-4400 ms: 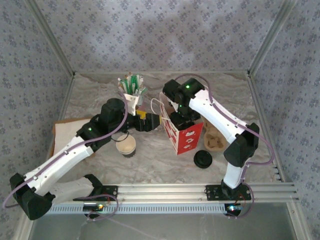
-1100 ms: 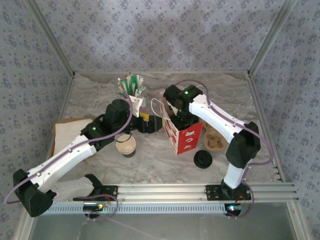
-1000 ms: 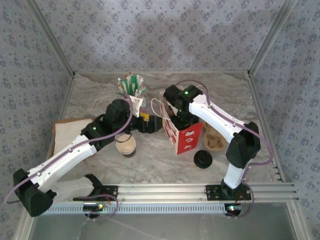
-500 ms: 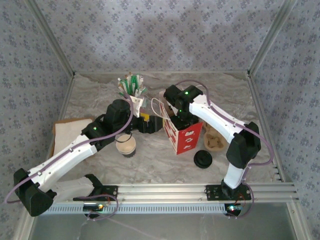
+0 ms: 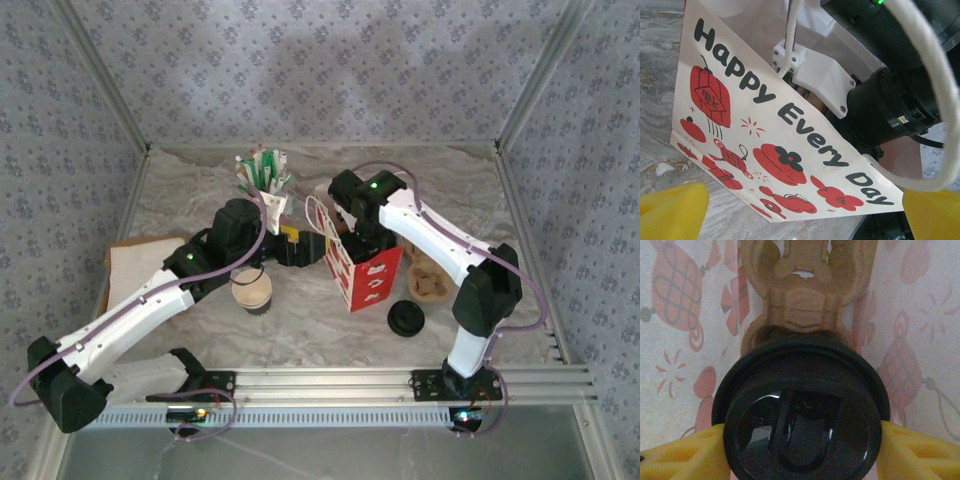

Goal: Pack the takeout coffee

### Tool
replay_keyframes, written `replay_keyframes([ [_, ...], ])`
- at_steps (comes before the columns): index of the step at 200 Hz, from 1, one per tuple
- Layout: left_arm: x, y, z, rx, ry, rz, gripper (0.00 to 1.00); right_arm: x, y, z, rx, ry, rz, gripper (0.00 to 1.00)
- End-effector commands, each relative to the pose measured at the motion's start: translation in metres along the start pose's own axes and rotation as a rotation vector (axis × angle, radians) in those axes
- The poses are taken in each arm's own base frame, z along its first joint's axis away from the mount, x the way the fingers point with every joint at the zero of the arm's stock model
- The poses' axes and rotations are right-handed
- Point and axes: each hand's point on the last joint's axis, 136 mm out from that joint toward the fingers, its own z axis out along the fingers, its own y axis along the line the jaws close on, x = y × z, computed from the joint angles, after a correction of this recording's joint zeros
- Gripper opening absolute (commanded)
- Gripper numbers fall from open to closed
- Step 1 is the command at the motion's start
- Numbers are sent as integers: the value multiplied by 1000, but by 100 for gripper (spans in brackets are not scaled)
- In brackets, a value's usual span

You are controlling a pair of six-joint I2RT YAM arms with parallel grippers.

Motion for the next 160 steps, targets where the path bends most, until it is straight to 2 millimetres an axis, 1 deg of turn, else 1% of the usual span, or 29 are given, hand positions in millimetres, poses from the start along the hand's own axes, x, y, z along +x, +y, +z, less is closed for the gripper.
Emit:
replay_keyframes([
  [1,-8,-9,1,28,-32,20,100,8,1,-12,-29,13,-4,68],
  [160,-9,-9,1,32,-33,23,99,7,3,-11,-35,22,-6,67],
])
